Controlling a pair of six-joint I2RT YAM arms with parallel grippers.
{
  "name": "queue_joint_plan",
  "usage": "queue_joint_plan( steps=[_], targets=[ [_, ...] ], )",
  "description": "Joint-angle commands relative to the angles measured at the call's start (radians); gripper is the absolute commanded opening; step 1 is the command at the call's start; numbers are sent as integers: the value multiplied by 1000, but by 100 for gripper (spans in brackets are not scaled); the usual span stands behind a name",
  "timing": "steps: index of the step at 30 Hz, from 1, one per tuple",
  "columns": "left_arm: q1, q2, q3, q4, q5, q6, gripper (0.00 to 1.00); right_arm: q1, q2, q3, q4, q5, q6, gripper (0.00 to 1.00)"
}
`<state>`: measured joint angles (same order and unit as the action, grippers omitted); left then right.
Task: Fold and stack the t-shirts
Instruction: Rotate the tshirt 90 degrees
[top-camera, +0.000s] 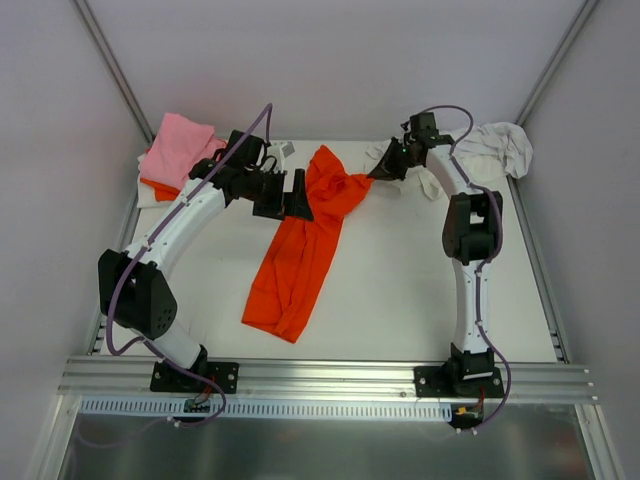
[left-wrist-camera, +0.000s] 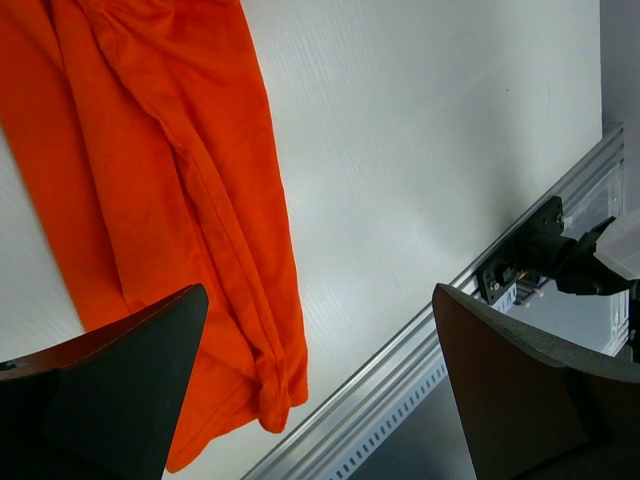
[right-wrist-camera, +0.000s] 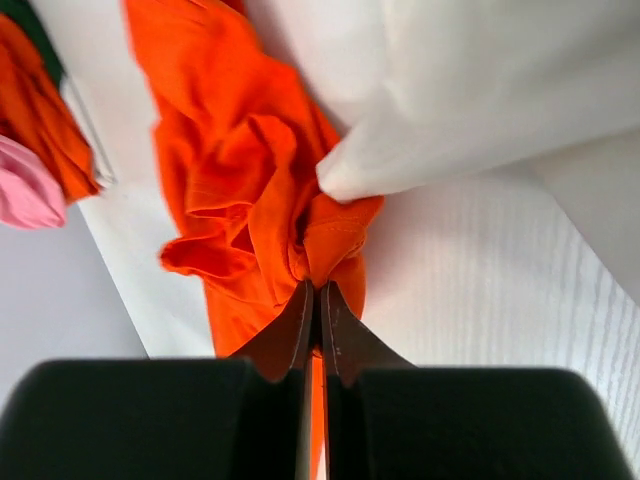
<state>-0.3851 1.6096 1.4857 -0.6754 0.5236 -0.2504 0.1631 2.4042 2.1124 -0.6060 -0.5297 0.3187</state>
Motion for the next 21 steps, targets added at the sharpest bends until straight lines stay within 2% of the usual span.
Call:
queue_joint_plan(
  steps=[1, 7, 8, 11, 12, 13, 14, 21],
  targets=[
    [0, -50, -8, -18, 32, -4, 99, -8, 18, 98, 34, 36, 25, 0],
    [-1, -85, -57, -21, 33, -12, 99, -17, 104, 218, 68, 28, 82, 0],
    [0, -91, -62, -23, 32, -13, 99, -17, 111, 222, 86, 24, 91, 3],
    [0, -105, -77, -26, 30, -19, 99, -17, 131, 210, 130, 16, 106, 25],
    [-1, -108, -80, -27, 30, -23, 99, -17, 133, 192, 144, 13, 106, 43],
    [-1, -109, -87, -27, 30, -26, 99, -17, 131, 186, 155, 11, 103, 96],
    [0, -115, -91, -26, 30, -30, 99, -17, 124, 172, 196, 10, 103, 99],
    [-1, -126, -111, -73, -3, -7, 99, -25, 44, 130, 180, 30, 36, 99]
  ],
)
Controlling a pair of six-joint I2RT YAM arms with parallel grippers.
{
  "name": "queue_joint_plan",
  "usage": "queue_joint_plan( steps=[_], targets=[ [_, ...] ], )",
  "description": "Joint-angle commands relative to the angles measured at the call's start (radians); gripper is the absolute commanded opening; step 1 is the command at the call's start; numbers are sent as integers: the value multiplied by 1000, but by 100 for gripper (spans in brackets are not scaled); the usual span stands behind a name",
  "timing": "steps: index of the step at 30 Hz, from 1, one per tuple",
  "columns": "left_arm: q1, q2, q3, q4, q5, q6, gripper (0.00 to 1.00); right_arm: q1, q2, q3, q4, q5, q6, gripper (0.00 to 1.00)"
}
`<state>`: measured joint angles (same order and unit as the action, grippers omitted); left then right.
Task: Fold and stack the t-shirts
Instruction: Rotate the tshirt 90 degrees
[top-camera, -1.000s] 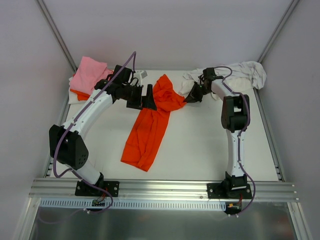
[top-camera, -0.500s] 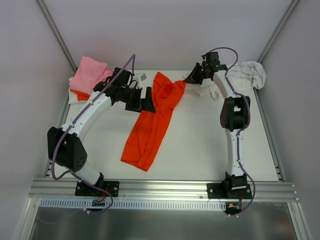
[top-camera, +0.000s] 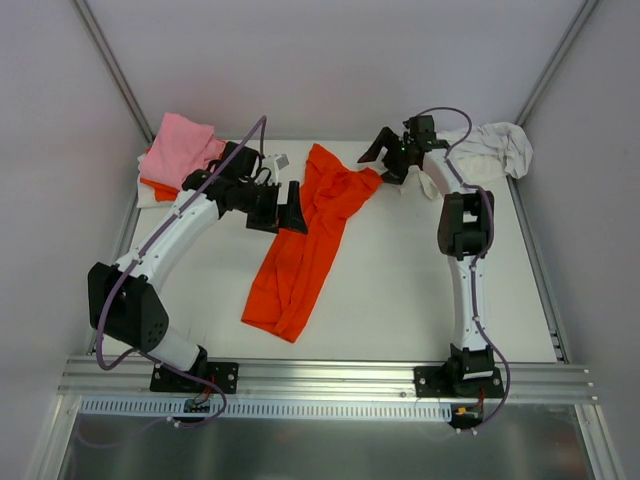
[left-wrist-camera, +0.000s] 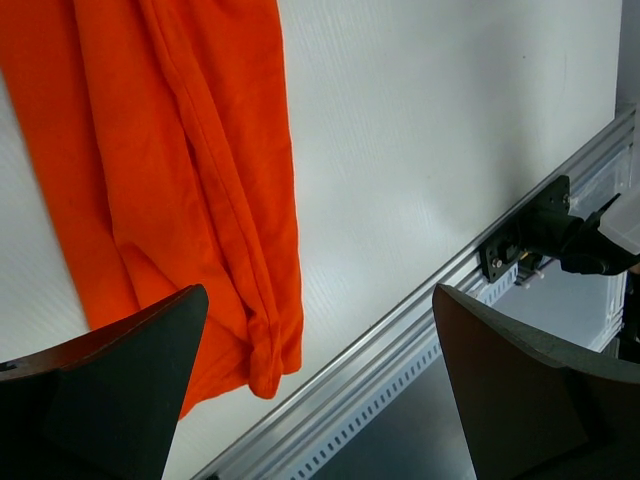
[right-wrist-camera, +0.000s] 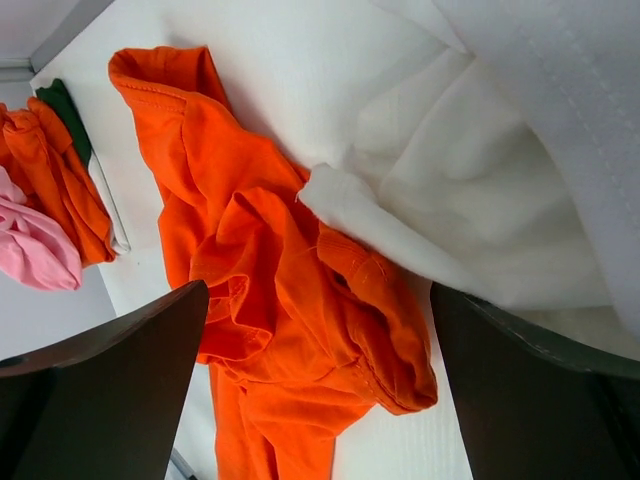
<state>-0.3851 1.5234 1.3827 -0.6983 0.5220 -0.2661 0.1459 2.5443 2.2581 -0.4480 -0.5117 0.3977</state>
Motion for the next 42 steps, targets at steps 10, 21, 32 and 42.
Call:
queue_joint_plan(
  steps=[10, 21, 32, 42],
  targets=[
    [3, 46, -123, -282, -128, 74, 99, -25, -617, -549, -43, 124, -238, 100],
    [3, 129, -206, -208, 206, 13, 60, 40, -489, -401, -156, -17, -201, 0],
    [2, 136, -280, -263, 219, -4, 0, 121, -178, -137, -239, -93, -109, 0],
    [-5, 175, -274, -372, 26, -7, 0, 138, -160, -249, -164, -108, -85, 0]
  ],
)
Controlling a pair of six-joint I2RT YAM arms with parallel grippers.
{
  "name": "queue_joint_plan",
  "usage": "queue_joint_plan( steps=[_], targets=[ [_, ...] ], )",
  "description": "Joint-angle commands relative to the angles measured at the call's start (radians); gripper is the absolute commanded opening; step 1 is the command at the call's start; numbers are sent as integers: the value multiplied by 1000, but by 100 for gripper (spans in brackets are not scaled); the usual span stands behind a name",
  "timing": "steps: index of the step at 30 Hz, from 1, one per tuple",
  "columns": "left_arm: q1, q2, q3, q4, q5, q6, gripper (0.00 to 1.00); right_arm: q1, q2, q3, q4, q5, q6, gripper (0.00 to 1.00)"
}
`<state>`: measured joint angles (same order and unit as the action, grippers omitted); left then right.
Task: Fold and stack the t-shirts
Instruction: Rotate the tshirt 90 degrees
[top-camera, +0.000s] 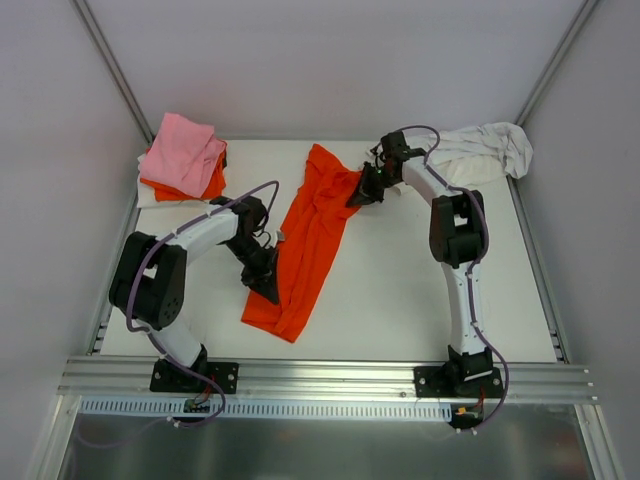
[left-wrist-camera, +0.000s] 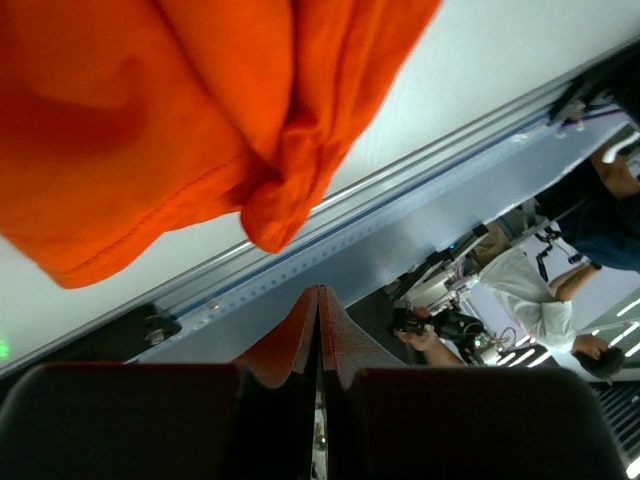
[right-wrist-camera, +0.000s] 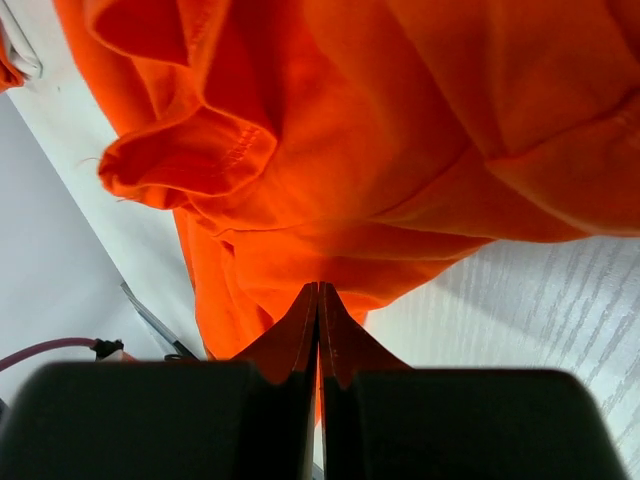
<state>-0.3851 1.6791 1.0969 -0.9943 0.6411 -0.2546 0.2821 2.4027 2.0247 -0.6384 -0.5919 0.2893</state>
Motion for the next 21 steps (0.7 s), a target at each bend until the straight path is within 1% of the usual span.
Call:
queue_joint_plan(
  steps=[1, 6, 10, 16, 21],
  targets=[
    [-8, 28, 17, -101, -121, -20, 0, 2, -16, -17, 28, -26, 24, 0],
    [-27, 76, 55, -132, -271, -49, 0, 0, -17, -17, 28, -17, 21, 0],
    [-38, 119, 93, -133, -349, -72, 0, 0, -13, -15, 29, -9, 22, 0],
    [-64, 183, 103, -122, -454, -84, 0, -1, -5, -3, 29, 3, 27, 0],
    [-83, 220, 100, -119, -509, -104, 0, -3, -1, 5, 31, 10, 34, 0]
  ],
)
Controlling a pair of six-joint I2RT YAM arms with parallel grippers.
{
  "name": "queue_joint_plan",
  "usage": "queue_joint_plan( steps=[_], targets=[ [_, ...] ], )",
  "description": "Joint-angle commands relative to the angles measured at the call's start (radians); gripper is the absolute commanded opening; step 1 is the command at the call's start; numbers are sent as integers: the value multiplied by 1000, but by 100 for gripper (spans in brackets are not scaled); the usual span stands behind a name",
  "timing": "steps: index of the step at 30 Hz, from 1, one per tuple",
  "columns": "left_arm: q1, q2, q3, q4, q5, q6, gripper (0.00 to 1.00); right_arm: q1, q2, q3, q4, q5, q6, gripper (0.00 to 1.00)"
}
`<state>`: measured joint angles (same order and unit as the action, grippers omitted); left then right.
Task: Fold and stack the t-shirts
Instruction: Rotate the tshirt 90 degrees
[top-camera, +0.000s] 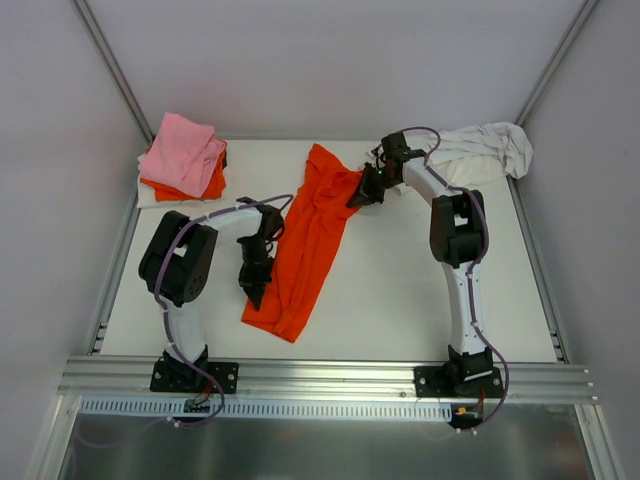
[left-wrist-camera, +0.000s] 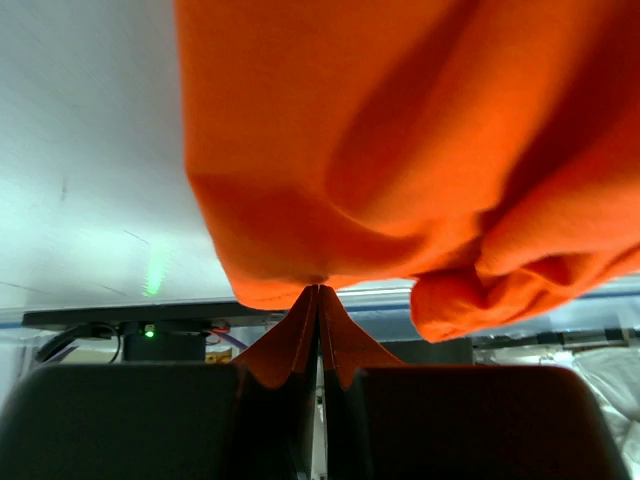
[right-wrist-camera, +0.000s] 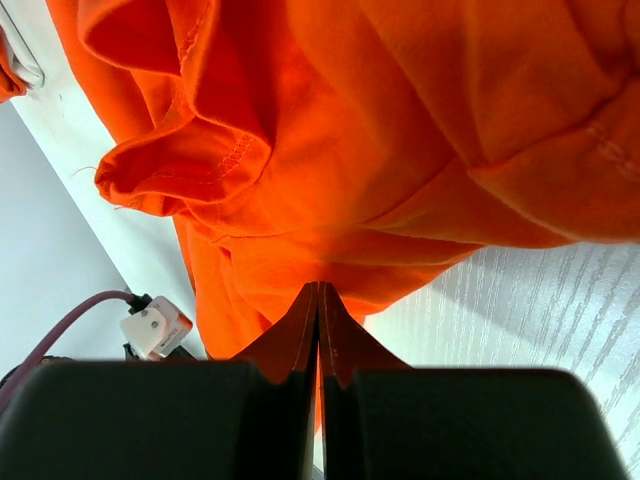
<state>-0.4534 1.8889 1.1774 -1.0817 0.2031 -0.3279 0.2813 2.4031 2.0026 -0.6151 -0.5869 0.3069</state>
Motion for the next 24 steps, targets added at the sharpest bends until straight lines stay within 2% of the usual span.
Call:
queue_joint_plan(
  steps=[1, 10, 17, 24],
  targets=[
    [-21, 18, 16, -27, -82, -33, 0, -2, 4, 33, 8, 4, 20, 0],
    [-33, 76, -15, 9, -97, -31, 0, -2, 56, 70, 8, -7, 50, 0],
    [-39, 99, 24, -3, -80, -30, 0, -2, 108, 131, -3, -4, 72, 0],
    [-56, 119, 34, 6, -16, -30, 0, -1, 185, 237, -17, -16, 95, 0]
  ],
)
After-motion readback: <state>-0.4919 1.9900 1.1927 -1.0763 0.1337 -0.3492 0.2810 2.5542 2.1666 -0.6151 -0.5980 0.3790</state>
